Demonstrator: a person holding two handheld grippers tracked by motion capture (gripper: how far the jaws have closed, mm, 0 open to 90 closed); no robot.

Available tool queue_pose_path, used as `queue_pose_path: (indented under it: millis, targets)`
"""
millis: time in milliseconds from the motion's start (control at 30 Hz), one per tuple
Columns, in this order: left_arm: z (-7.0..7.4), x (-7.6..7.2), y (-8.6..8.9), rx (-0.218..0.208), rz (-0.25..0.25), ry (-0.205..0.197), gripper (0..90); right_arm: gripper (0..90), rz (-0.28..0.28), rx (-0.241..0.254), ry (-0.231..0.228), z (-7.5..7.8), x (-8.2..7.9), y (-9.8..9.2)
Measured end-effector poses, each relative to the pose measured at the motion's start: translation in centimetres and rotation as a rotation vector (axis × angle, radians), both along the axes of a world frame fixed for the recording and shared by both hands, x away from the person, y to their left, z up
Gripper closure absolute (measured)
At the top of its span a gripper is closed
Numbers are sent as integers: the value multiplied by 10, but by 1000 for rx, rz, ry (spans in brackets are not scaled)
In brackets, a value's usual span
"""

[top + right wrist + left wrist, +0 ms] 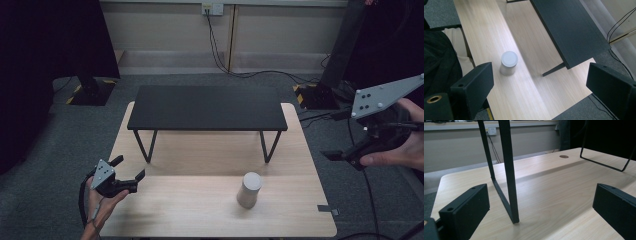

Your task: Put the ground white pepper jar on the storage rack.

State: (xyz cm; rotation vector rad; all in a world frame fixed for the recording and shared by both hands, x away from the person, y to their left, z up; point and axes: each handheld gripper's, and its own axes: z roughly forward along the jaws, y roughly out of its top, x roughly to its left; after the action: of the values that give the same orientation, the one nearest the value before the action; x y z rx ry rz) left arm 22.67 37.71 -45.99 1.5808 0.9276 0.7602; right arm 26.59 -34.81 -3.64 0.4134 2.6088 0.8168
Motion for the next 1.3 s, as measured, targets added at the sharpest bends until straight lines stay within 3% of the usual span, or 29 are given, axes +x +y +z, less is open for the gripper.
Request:
queue_pose_path:
  millis: [367, 567, 900, 1067, 1300]
  targets:
    - [0, 0, 0, -4, -3, 1, 0, 68, 45, -16, 20, -27, 26, 8]
    - [0, 1, -1, -2, -6, 2, 0, 72, 93, -26, 26, -52, 41, 15]
    - [0, 2, 0, 2, -12, 3, 0, 71, 153, -44, 85, -89, 65, 28]
    - [0, 2, -1, 5, -14, 5, 0, 72, 191, -52, 118, -115, 79, 36]
    - [-1, 2, -1, 12, -21, 2, 1, 72, 245, -71, 136, -142, 91, 47]
